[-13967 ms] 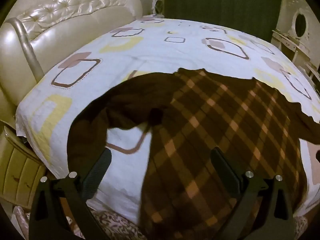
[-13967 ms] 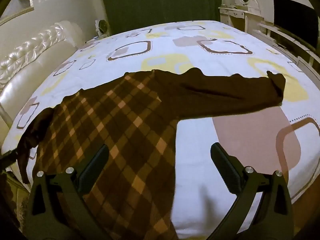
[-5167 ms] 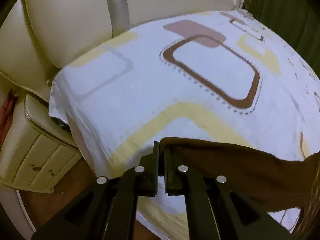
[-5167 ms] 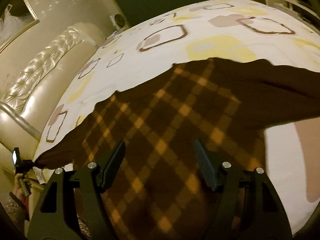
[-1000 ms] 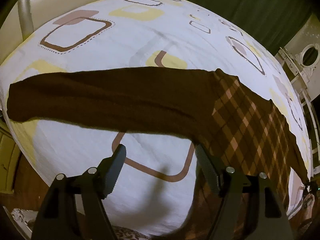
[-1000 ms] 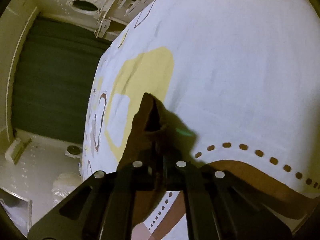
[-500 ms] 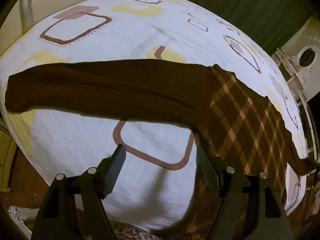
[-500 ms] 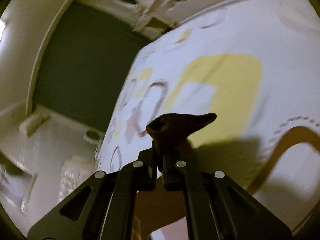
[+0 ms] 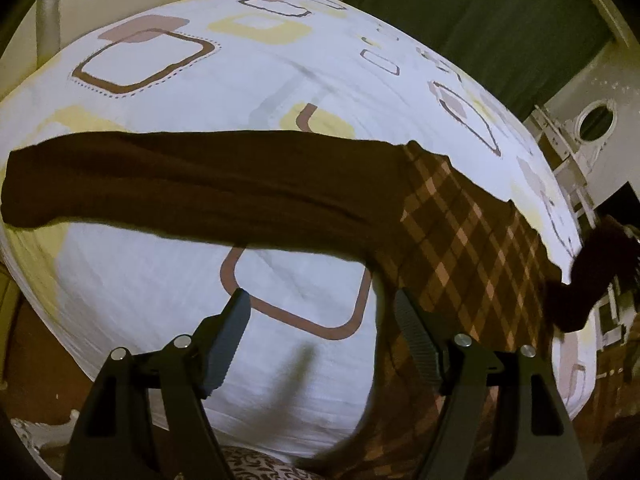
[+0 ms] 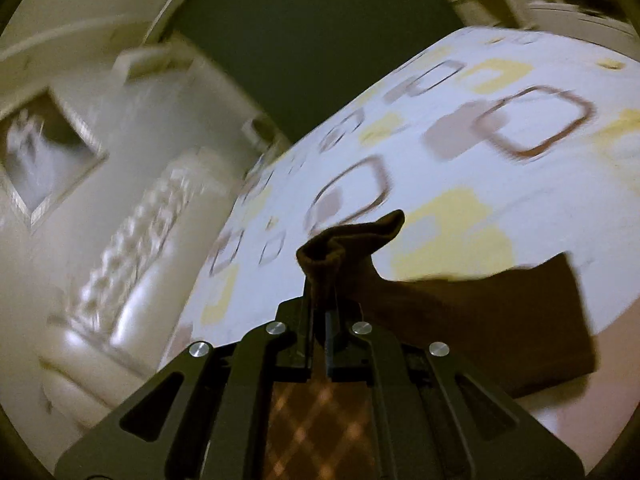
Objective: Fold small clothes
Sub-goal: 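Fold the held side edge over the sweater body and release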
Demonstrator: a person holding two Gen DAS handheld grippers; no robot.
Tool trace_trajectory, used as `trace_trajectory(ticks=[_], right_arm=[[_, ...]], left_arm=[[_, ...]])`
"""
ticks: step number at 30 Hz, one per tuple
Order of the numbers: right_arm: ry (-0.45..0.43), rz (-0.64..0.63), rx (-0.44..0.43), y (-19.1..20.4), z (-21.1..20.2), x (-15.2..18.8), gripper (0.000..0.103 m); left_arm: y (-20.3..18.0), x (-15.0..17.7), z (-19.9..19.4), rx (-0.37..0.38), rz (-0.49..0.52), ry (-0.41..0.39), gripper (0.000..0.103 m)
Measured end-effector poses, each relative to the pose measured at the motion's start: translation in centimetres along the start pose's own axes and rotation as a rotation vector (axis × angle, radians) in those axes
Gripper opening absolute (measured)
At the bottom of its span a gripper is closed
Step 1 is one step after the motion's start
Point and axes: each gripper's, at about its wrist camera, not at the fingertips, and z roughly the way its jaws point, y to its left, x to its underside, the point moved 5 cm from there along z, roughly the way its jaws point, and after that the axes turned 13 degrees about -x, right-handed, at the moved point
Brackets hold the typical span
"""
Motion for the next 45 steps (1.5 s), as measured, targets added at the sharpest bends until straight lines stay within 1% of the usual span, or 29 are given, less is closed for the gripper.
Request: trace_trajectory(ticks=[1, 4, 8, 11, 15, 19, 22, 25, 27, 30, 31, 32, 33, 36, 37, 40, 43, 44, 45], right_arm=[[0.043, -0.011, -0.014, 1.3, 2.2, 1.8, 0.003], [0.127, -0.019, -0.034, 3.7, 6.2, 5.9, 0.003], [0.258, -0.049, -0.037, 6.4, 12.5, 11.7, 0.003], [0.334, -0.086, -0.026, 7.6, 15.7, 15.3, 0.003], [0.421, -0.132, -0.009, 8.6, 18.8, 19.4, 0.003], [0.477, -0.152, 0.002, 9.1, 20.7, 22.3, 0.003], [0.506, -0.154, 0.005, 9.1, 21.9, 23.8, 0.004], [0.526, -0.132, -0.005, 8.9, 22.6, 24.6, 0.011], [0.552, -0.101, -0.028, 8.9, 23.0, 25.4, 0.024], [0.586, -0.085, -0.051, 8.9, 23.2, 26.5, 0.035], [0.607, -0.079, -0.077, 9.1, 23.1, 27.1, 0.038], [0.616, -0.074, -0.100, 9.2, 23.0, 27.3, 0.045], [0.624, -0.064, -0.135, 9.5, 22.8, 27.5, 0.048], [0.609, -0.023, -0.202, 9.8, 21.2, 26.6, 0.048], [0.585, -0.012, -0.224, 9.6, 19.9, 25.7, 0.049], [0.492, -0.005, -0.237, 8.2, 15.8, 22.6, 0.052], [0.338, 0.019, -0.178, 4.1, 9.7, 17.3, 0.054], [0.259, 0.029, -0.128, 1.7, 6.7, 15.0, 0.054], [0.209, 0.036, -0.087, 0.0, 4.7, 13.5, 0.055]], left_arm=[[0.2, -0.1, 0.0, 0.002, -0.005, 0.000, 0.074], [0.6, -0.1, 0.0, 0.002, -0.014, -0.004, 0.074], [1.0, -0.1, 0.2, 0.011, -0.026, -0.003, 0.074], [1.4, -0.1, 0.7, 0.023, -0.042, 0.010, 0.074], [1.4, -0.2, 1.2, 0.033, -0.050, 0.016, 0.074], [1.4, -0.4, 1.5, 0.044, -0.064, 0.019, 0.074], [1.3, -0.4, 1.9, 0.052, -0.067, 0.027, 0.074], [1.1, -0.3, 2.3, 0.057, -0.070, 0.038, 0.074], [1.0, -0.2, 2.5, 0.059, -0.069, 0.045, 0.074], [0.9, -0.3, 2.7, 0.053, -0.071, 0.048, 0.074], [0.8, -0.4, 2.8, 0.051, -0.074, 0.050, 0.074], [0.8, -0.4, 2.9, 0.050, -0.076, 0.052, 0.074], [0.7, -0.5, 3.0, 0.049, -0.078, 0.055, 0.074], [0.3, -1.0, 3.1, 0.052, -0.077, 0.056, 0.074], [0.1, -1.2, 3.1, 0.051, -0.073, 0.053, 0.074], [-1.2, -2.2, 3.3, 0.055, -0.054, 0.036, 0.074], [-3.4, -3.2, 3.7, 0.076, -0.024, 0.023, 0.074], [-4.1, -3.4, 3.9, 0.082, -0.015, 0.021, 0.074], [-5.2, -3.7, 4.2, 0.092, 0.001, 0.019, 0.074]])
